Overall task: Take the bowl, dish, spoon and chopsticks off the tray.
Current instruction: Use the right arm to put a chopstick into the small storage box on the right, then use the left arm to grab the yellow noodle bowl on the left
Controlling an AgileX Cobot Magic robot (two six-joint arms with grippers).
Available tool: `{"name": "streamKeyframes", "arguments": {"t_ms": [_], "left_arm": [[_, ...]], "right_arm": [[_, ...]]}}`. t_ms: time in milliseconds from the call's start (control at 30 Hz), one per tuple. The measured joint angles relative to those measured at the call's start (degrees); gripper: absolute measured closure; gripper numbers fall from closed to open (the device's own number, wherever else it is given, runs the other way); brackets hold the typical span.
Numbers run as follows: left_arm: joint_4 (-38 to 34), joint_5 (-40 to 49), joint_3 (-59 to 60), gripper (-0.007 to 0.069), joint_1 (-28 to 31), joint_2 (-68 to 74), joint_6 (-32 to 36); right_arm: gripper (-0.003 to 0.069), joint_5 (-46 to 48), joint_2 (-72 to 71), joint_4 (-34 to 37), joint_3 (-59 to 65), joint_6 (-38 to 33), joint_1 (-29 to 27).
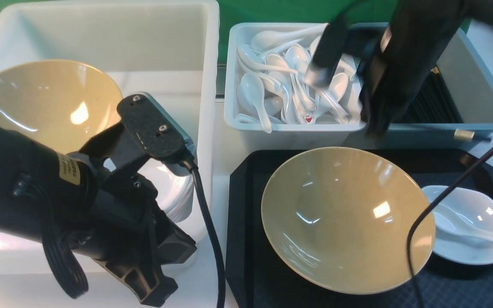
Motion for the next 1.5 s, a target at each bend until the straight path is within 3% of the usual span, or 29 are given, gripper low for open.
{"name": "streamKeyframes", "arguments": {"t_ms": [33,233,267,333,500,567,733,800,867,1100,1267,1500], "left_arm": [[0.00,0.00,0.00,0.0633,0.00,0.00,-0.07],[-1.43,-0.75,0.00,0.0633,0.00,0.00,-1.60],[-1.54,-0.81,0.00,0.0633,0.00,0.00,-1.67],[-3.33,-1.01,0.00,0.0633,0.00,0.00,-3.07],[-5.70,-1.01,0.00,0.0633,0.00,0.00,-4.06],[-6.22,-0.96,0.00,0.0633,0.00,0.00,-4.51],[-6.68,0.26,-0.39,0.0633,0.00,0.00,-6.43],[-5.85,2.14,-2.61,0.0633,0.00,0.68,-6.82],[-4.67,3.41,-5.70,0.0633,0.00,1.89,-7.41],[0.85,5.81,-24.41,0.0629,0.00,13.42,-8.03],[1.70,9.49,-34.33,0.0578,0.00,24.57,-7.15],[1.65,10.21,-36.18,0.0483,0.00,31.24,-5.03]], "right_arm": [[0.0584,-0.24,0.00,0.00,-0.39,0.57,-0.34],[0.0584,-21.96,3.59,0.13,-5.50,24.86,-10.40],[0.0584,-22.83,3.85,0.13,-5.50,25.62,-10.40],[0.0583,-35.80,8.95,0.24,-5.50,36.75,-13.55],[0.0546,-42.90,16.10,0.36,-5.50,45.34,-16.26],[0.0498,-42.35,17.73,0.47,-5.50,45.86,-16.93],[0.0261,-33.51,17.91,0.54,-5.84,46.37,-17.66],[0.0181,-25.92,15.66,0.65,-7.52,42.36,-17.66],[0.0147,-20.48,13.28,0.70,-8.71,37.48,-17.60],[0.0132,0.01,0.01,0.96,-9.26,22.74,-15.00],[0.0155,1.81,-12.36,2.51,1.53,21.10,-11.77],[0.0179,2.28,-25.29,2.46,20.59,20.69,-11.41]]}}
